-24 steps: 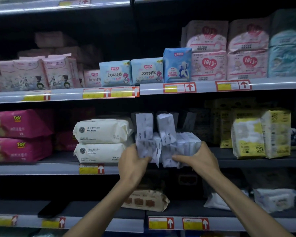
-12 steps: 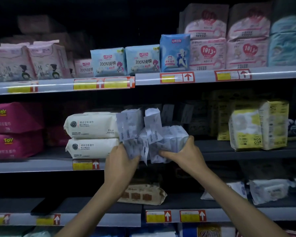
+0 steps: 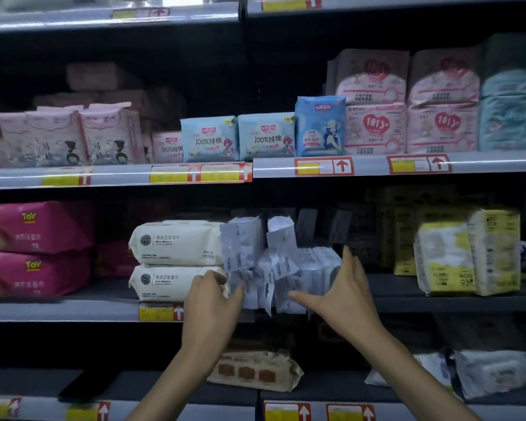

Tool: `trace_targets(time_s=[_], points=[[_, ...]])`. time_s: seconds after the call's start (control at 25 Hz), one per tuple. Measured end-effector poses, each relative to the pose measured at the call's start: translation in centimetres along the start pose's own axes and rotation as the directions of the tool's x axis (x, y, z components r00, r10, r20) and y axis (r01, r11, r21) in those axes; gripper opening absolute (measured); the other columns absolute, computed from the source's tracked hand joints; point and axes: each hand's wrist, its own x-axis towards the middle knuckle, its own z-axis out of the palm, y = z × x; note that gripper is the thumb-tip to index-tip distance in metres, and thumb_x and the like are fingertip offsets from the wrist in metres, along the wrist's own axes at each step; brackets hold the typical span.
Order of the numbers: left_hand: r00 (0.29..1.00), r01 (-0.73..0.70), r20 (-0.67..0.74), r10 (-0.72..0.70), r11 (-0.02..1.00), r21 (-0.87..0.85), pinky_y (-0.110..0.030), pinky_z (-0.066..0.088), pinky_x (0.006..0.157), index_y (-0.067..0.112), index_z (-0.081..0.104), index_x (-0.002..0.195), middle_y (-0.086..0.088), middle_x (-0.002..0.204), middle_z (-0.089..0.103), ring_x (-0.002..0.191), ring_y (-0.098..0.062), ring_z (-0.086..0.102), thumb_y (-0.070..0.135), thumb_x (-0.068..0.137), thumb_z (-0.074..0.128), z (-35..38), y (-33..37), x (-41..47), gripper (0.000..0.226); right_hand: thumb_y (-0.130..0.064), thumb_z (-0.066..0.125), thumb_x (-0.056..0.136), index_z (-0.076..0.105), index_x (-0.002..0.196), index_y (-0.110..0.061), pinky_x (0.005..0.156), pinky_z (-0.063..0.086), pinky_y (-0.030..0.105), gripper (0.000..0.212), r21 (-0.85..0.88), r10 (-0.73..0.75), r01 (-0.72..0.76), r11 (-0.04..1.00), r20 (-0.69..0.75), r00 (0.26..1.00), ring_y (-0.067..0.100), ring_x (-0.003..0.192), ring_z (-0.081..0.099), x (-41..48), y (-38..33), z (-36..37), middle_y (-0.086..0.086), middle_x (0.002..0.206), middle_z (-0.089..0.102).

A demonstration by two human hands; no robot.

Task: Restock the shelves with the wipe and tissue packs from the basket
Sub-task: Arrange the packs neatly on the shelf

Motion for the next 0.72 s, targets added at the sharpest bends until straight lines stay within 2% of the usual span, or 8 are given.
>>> trace_targets(time_s=[0.12, 0.2, 0.28, 0.36, 0.4, 0.48, 0.56, 0.72], points=[[0.987, -0.114, -0.119, 0.105, 0.99, -0.077, -0.035, 0.053, 0.075, 0.023, 0.056, 0.125, 0.008, 0.107, 0.059, 0.086, -0.006, 0.061, 0.049, 0.093, 0.069, -2.2, 1.5, 0.8, 0.043, -0.07, 0.073, 0.079, 0.02, 0.164, -0.026, 0.118, 0.035, 0.036, 0.109, 0.115, -0.153, 0.167, 0.979, -0.127, 0.98, 0.018, 0.152, 0.03, -0.3, -4.8, -1.1, -0.004, 0.167, 0.029], [0.988, -0.125, -0.096, 0.125, 0.992, 0.0, -0.037, 0.055, 0.082, 0.02, 0.056, 0.135, 0.005, 0.119, 0.062, 0.096, -0.012, 0.063, 0.052, 0.092, 0.07, -2.6, 2.8, 2.9, 0.056, -0.057, 0.072, 0.088, 0.028, 0.161, -0.022, 0.108, 0.043, 0.034, 0.092, 0.161, -0.104, 0.103, 0.982, -0.007, 0.995, 0.023, 0.143, 0.046, 1.0, -7.6, -0.5, 0.0, 0.158, 0.046], [0.994, -0.099, -0.034, 0.1, 0.995, 0.031, -0.039, 0.056, 0.082, 0.019, 0.064, 0.123, 0.003, 0.113, 0.067, 0.101, -0.019, 0.065, 0.049, 0.089, 0.072, -2.5, 4.0, 4.4, 0.046, -0.046, 0.071, 0.091, 0.051, 0.139, -0.017, 0.094, 0.055, 0.037, 0.06, 0.085, -0.071, 0.07, 0.994, 0.019, 0.997, 0.027, 0.117, 0.064, 2.5, -8.9, 0.7, 0.003, 0.127, 0.066], [0.997, -0.077, -0.028, 0.076, 0.996, -0.035, -0.028, 0.049, 0.066, 0.02, 0.065, 0.095, 0.005, 0.09, 0.067, 0.087, -0.018, 0.066, 0.036, 0.09, 0.074, -2.1, 4.6, 4.6, 0.018, -0.042, 0.07, 0.089, 0.061, 0.111, -0.016, 0.08, 0.058, 0.041, 0.035, 0.054, -0.067, 0.07, 0.996, -0.063, 0.996, 0.024, 0.095, 0.067, 3.0, -9.2, 1.7, 0.0, 0.099, 0.068], [0.997, -0.072, -0.04, 0.069, 0.995, -0.071, -0.022, 0.041, 0.058, 0.021, 0.062, 0.084, 0.006, 0.079, 0.064, 0.076, -0.014, 0.064, 0.03, 0.091, 0.073, -2.1, 4.8, 4.4, 0.017, -0.042, 0.07, 0.088, 0.061, 0.104, -0.016, 0.077, 0.057, 0.04, 0.032, 0.074, -0.073, 0.08, 0.994, -0.096, 0.993, 0.023, 0.091, 0.067, 2.8, -9.2, 2.0, -0.001, 0.094, 0.068], [0.994, -0.071, -0.089, 0.061, 0.99, -0.12, -0.018, 0.032, 0.053, 0.023, 0.058, 0.075, 0.009, 0.07, 0.061, 0.066, -0.007, 0.058, 0.026, 0.093, 0.072, -2.1, 4.6, 3.7, 0.023, -0.045, 0.071, 0.089, 0.061, 0.096, -0.017, 0.071, 0.052, 0.034, 0.03, 0.095, -0.108, 0.122, 0.988, -0.14, 0.984, 0.019, 0.086, 0.065, 2.2, -9.1, 2.7, -0.004, 0.087, 0.066], [0.992, -0.056, -0.119, 0.039, 0.987, -0.15, -0.022, 0.035, 0.055, 0.021, 0.061, 0.08, 0.009, 0.074, 0.063, 0.07, -0.007, 0.059, 0.026, 0.091, 0.075, -2.1, 4.0, 4.0, 0.019, -0.046, 0.071, 0.091, 0.057, 0.092, -0.019, 0.063, 0.044, 0.029, 0.031, 0.102, -0.143, 0.156, 0.982, -0.13, 0.981, 0.017, 0.083, 0.063, 2.0, -9.1, 3.4, -0.004, 0.084, 0.063], [0.996, -0.033, -0.087, 0.024, 0.994, -0.105, -0.023, 0.033, 0.054, 0.019, 0.06, 0.085, 0.008, 0.078, 0.061, 0.075, -0.013, 0.061, 0.025, 0.091, 0.075, -2.2, 4.1, 4.9, 0.018, -0.052, 0.072, 0.09, 0.06, 0.108, -0.021, 0.073, 0.048, 0.033, 0.038, 0.128, -0.121, 0.128, 0.983, -0.057, 0.991, 0.021, 0.098, 0.066, 3.4, -9.2, 4.1, -0.003, 0.099, 0.068]])
